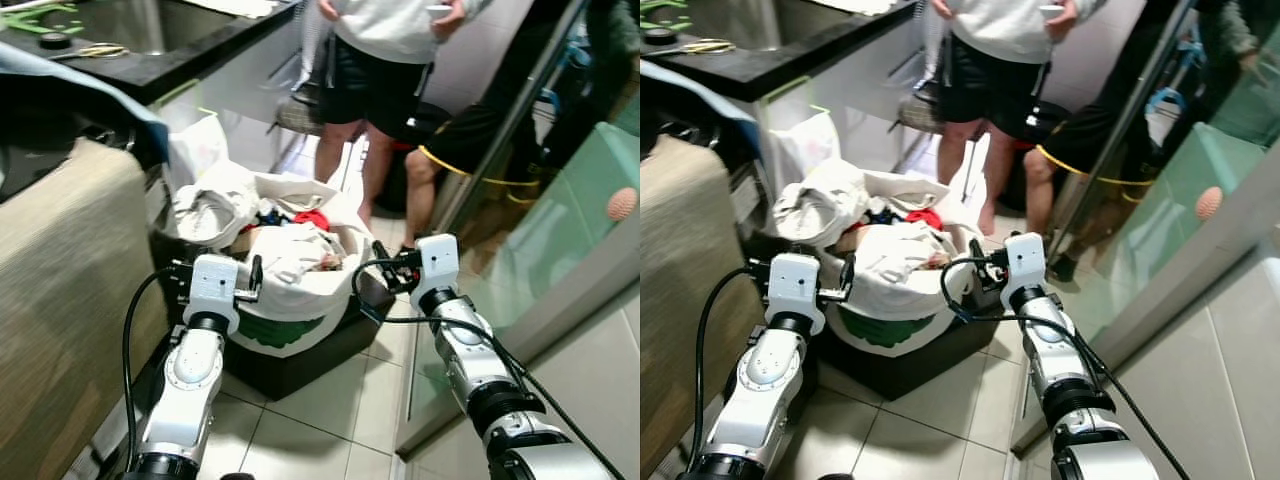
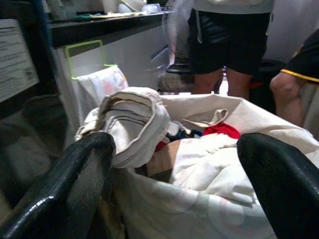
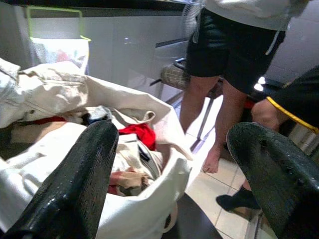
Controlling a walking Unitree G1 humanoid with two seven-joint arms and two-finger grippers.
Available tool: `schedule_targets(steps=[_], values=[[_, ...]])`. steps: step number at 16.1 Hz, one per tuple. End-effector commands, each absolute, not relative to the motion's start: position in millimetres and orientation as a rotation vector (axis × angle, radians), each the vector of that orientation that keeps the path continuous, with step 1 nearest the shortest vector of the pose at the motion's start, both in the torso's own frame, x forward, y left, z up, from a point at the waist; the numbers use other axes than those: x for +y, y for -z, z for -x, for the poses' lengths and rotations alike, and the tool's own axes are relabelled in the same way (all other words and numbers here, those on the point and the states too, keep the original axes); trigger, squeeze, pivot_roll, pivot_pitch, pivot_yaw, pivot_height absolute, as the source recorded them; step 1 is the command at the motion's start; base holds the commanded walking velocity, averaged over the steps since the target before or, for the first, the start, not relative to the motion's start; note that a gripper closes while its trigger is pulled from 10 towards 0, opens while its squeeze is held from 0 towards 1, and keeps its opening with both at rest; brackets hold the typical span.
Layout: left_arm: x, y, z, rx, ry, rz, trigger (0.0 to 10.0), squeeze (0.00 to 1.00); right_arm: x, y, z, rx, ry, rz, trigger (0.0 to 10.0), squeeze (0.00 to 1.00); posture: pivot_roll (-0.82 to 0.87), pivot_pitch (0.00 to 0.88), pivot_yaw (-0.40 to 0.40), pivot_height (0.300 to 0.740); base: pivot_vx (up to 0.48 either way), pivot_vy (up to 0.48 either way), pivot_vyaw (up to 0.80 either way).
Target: Clothes washing
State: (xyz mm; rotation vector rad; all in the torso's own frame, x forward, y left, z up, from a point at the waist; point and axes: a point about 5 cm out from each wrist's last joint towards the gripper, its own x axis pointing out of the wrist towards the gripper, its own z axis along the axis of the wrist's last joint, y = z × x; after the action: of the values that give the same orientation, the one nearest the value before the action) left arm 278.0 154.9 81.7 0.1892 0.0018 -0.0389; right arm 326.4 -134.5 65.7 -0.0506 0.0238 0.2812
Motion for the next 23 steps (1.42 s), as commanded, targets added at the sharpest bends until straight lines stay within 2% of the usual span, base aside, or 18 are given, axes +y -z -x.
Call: schedule_targets(steps=[1,5,6,7,9,12,13,14,15,16,19,23], values=[[149.8,-81.6,-277.6,0.003,0.051,-0.189,10.0,0.00,-139.2,-70.9,-327.9,-0.003,-0.278,0.061,10.0,0.00,0.15,0.000,-0.107,0.740,0.000,0.000,0.00],[149.9,-81.6,-278.1,0.004,0.048,-0.191,10.0,0.00,-137.2,-69.9,-327.1,0.000,-0.292,0.050,10.0,0.00,0.15,0.000,-0.108,0.740,0.000,0.000,0.00],[149.4,-81.2,-278.0,0.004,0.048,-0.189,10.0,0.00,-139.7,-72.0,-328.3,-0.009,-0.282,0.066,10.0,0.08,0.15,0.000,-0.110,0.740,0.000,0.000,0.00],[149.1,-81.2,-278.0,0.004,0.049,-0.189,10.0,0.00,-140.4,-72.2,-328.8,-0.007,-0.280,0.073,10.0,0.09,0.15,0.000,-0.111,0.740,0.000,0.000,0.00],[149.0,-81.1,-278.2,0.004,0.049,-0.189,10.0,0.00,-140.5,-72.2,-329.3,-0.003,-0.283,0.079,10.0,0.19,0.15,0.000,-0.111,0.740,0.000,0.000,0.20],[149.2,-81.2,-278.3,0.004,0.048,-0.191,10.0,0.00,-139.5,-69.5,-329.1,0.019,-0.288,0.078,10.0,0.24,0.15,0.000,-0.111,0.740,0.000,0.000,0.43],[149.2,-81.2,-278.1,0.005,0.049,-0.192,10.0,0.00,-139.7,-69.0,-329.1,0.023,-0.287,0.082,10.0,0.34,0.15,0.000,-0.111,0.740,0.000,0.000,0.44],[149.2,-81.2,-278.2,0.005,0.050,-0.193,10.0,0.00,-140.0,-68.5,-329.2,0.027,-0.283,0.083,10.0,0.35,0.15,0.000,-0.109,0.740,0.000,0.000,0.44],[149.3,-81.1,-278.4,0.006,0.051,-0.194,10.0,0.00,-140.6,-67.8,-329.3,0.034,-0.274,0.087,10.0,0.29,0.15,0.000,-0.109,0.740,0.000,0.000,0.49],[149.5,-80.8,-278.9,0.009,0.052,-0.196,10.0,0.00,-141.7,-66.2,-329.8,0.047,-0.248,0.105,10.0,0.01,0.15,0.000,-0.107,0.740,0.000,0.000,0.62],[149.6,-80.5,-279.5,0.011,0.054,-0.197,10.0,0.00,-140.9,-65.9,-330.2,0.049,-0.255,0.099,10.0,0.00,0.15,0.000,-0.106,0.740,0.000,0.000,0.00],[148.6,-80.4,-279.8,0.009,0.055,-0.195,10.0,0.00,-140.3,-68.6,-330.1,0.027,-0.269,0.103,10.0,0.00,0.15,0.000,-0.108,0.740,0.000,0.000,0.58]])
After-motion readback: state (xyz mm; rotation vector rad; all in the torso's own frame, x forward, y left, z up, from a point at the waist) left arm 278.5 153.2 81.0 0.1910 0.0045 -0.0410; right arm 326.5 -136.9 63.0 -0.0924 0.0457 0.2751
